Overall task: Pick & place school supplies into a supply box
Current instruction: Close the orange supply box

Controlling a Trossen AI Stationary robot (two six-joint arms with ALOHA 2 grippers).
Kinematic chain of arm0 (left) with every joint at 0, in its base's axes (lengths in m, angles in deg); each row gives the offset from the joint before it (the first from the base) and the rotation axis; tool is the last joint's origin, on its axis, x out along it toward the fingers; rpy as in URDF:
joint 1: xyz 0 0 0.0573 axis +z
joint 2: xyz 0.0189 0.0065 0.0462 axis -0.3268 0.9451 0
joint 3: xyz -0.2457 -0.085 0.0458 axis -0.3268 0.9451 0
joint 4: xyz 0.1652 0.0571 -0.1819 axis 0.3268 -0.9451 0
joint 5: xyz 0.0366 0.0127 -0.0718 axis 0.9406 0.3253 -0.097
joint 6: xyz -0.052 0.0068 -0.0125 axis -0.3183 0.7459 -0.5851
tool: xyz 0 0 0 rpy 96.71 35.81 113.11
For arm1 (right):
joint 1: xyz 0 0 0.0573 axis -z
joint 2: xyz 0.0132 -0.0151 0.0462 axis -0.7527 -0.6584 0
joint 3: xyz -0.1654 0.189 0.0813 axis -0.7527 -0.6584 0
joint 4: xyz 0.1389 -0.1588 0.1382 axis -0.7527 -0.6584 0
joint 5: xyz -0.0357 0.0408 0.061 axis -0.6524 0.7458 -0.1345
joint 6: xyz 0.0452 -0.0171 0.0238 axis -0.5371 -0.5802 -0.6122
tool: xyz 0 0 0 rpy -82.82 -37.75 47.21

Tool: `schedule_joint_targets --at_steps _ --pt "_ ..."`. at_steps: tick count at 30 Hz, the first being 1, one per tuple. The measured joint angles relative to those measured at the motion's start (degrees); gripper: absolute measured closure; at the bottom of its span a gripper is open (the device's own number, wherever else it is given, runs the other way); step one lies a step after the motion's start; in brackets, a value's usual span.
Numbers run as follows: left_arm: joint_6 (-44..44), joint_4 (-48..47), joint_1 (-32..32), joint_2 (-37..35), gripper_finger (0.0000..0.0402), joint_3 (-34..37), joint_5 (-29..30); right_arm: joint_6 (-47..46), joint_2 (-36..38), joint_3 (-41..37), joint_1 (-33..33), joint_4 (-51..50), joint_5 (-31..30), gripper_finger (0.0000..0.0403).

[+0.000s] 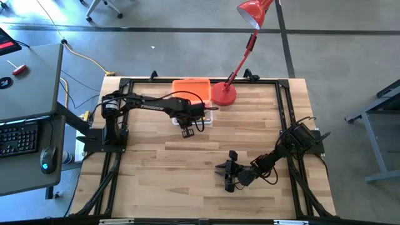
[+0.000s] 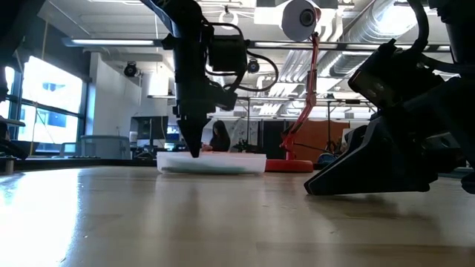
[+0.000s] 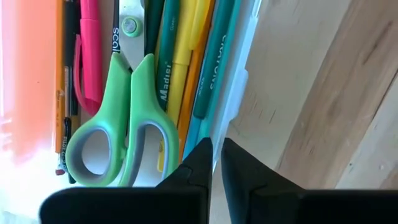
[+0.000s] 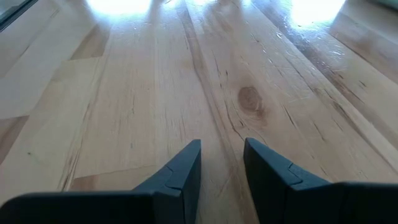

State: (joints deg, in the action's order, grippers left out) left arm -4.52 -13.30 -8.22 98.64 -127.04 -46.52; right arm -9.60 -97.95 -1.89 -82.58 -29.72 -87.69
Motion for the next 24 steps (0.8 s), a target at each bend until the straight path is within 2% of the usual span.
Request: schedule_joint_targets --at_steps 11,20,24 --pt "-0.3 1.2 0.0 1.2 0.0334 -0.1 0.7 0.0 0.0 0.0 0.0 0.0 0.1 0.0300" --pt "-2.2 0.4 -0.2 1.3 0.0389 -0.2 -4.9 0.0 0.0 0.0 0.0 -0.6 0.1 0.0300" --pt "-4.0 -1.3 -0.9 1.3 0.0386 -0.2 -7.4 0.0 0.0 0.0 0.0 -0.7 0.1 0.0300"
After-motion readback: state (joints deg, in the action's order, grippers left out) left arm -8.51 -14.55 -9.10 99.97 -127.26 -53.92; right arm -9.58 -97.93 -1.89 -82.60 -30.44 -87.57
